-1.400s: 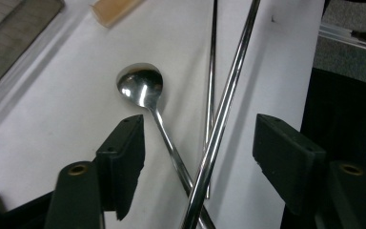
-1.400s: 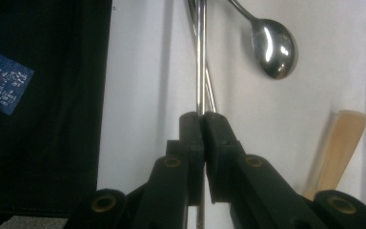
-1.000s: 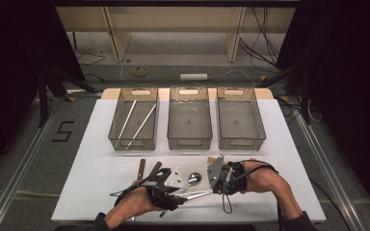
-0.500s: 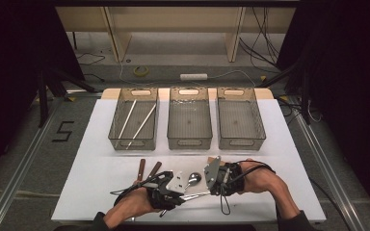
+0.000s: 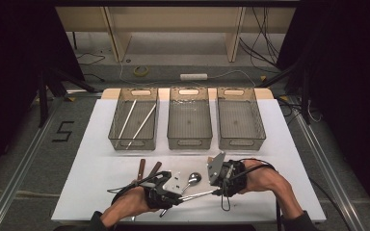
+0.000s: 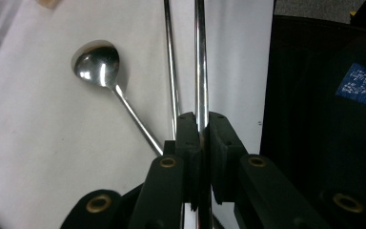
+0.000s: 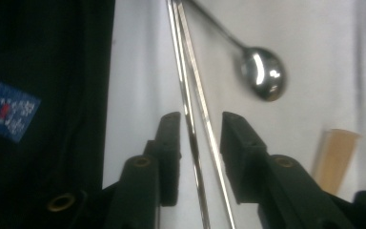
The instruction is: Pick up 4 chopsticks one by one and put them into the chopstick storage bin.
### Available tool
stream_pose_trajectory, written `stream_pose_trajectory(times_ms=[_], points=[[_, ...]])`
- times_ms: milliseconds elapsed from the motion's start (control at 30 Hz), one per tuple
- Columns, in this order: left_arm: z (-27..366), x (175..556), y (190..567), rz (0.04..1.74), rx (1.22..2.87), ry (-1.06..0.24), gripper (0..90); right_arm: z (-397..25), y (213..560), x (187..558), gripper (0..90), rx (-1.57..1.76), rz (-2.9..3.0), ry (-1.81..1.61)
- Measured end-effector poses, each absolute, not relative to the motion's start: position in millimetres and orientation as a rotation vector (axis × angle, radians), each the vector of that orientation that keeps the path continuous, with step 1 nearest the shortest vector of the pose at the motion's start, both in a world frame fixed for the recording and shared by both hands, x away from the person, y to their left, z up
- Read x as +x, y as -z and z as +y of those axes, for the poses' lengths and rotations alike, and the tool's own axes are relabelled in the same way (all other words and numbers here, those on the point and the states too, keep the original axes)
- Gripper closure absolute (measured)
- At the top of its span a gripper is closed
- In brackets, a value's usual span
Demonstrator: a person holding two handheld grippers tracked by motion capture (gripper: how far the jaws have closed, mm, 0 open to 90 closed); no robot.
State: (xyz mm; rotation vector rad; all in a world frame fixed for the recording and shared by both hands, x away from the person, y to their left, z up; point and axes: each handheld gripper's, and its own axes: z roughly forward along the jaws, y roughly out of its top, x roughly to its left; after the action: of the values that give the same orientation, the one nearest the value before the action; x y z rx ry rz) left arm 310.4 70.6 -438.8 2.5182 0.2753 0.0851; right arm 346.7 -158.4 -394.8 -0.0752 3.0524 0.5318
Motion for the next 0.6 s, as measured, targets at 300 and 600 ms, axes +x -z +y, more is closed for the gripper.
stream_pose_trajectory(times_ms=[300, 600], points=[[90, 322, 434, 0.383, 2.494, -0.133, 83.6, -169, 384, 350, 46.2, 0.09, 2.939, -0.704], [113, 335, 426, 0.541, 2.403, -0.229, 83.6, -177, 380, 346, 39.5, 0.135, 2.883, -0.811]])
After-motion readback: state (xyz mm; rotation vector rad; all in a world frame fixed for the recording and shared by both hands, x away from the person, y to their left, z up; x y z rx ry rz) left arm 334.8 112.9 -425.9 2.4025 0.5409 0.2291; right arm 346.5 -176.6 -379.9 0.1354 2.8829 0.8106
